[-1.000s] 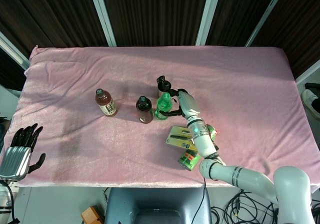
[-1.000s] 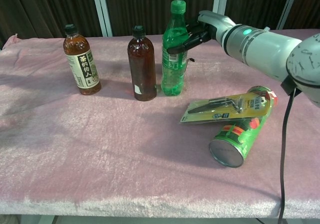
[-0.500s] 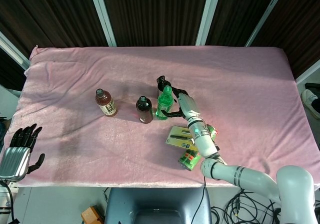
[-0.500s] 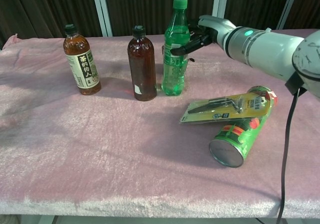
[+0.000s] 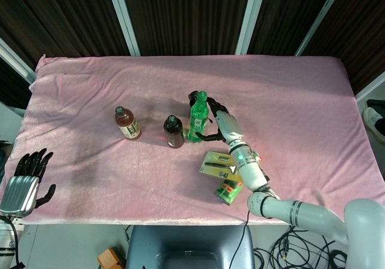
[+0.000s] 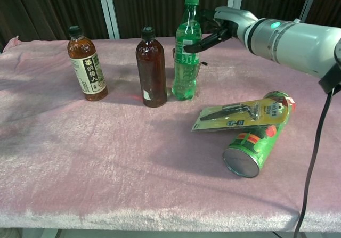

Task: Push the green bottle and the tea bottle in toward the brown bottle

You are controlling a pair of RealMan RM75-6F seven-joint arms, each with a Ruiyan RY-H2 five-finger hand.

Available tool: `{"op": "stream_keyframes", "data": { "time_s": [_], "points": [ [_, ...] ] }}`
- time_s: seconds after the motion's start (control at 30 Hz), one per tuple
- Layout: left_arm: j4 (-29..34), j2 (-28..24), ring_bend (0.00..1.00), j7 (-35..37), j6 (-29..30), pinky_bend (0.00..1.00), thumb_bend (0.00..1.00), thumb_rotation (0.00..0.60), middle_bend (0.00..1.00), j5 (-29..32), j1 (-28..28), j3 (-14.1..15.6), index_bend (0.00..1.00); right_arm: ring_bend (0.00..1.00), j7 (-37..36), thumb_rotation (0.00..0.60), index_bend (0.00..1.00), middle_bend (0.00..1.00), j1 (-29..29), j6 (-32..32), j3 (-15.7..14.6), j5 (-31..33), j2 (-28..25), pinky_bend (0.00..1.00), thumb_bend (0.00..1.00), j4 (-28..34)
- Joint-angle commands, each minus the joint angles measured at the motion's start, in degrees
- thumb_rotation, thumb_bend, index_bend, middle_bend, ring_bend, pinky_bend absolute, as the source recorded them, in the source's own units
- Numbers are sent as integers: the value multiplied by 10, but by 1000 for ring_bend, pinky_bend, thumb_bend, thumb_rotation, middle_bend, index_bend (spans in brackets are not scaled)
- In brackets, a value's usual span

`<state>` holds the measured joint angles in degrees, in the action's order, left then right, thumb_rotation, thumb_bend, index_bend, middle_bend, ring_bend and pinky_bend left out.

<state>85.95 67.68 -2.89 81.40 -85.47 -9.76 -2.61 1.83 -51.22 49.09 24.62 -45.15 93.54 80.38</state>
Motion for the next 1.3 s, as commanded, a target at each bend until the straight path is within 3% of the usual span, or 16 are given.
{"op": "stream_keyframes", "data": {
  "time_s": [0.03, 0.4, 0.73, 0.87, 1.07, 1.2, 1.3],
  "points": [
    [0, 0, 0, 0, 0, 48, 375, 600, 0, 0, 0, 0, 0, 45, 1, 600, 11, 131, 0, 1, -2, -2, -2, 132, 349, 3],
    [0, 1, 0, -1, -2, 47, 374, 600, 0, 0, -2, 0, 0, 46, 6, 600, 22, 131, 22, 18, -35, -70, -40, 132, 349, 56],
    [2, 3, 0, -6, -6, 47, 374, 600, 0, -1, -5, 1, 0, 43, 3, 600, 16, 116, 36, 36, -42, -90, -62, 132, 349, 76],
    [-1, 3, 0, -2, -4, 48, 374, 600, 0, -3, -5, 0, 0, 31, -6, 600, 0, 92, 53, 54, -50, -125, -86, 128, 349, 100],
    [-9, 3, 0, 25, -1, 48, 374, 600, 0, -12, -11, -3, 0, 0, -16, 600, 0, 3, 128, 127, -105, -246, -182, 72, 349, 186],
    [-44, 17, 0, 80, -3, 53, 375, 600, 0, -42, -39, -16, 0, 0, -26, 600, 0, 0, 215, 223, -178, -361, -261, 28, 349, 215],
    [-70, 29, 0, 138, -29, 62, 374, 600, 0, -48, -77, -35, 0, 0, -32, 600, 0, 0, 284, 306, -231, -434, -293, 8, 349, 189]
  ]
}}
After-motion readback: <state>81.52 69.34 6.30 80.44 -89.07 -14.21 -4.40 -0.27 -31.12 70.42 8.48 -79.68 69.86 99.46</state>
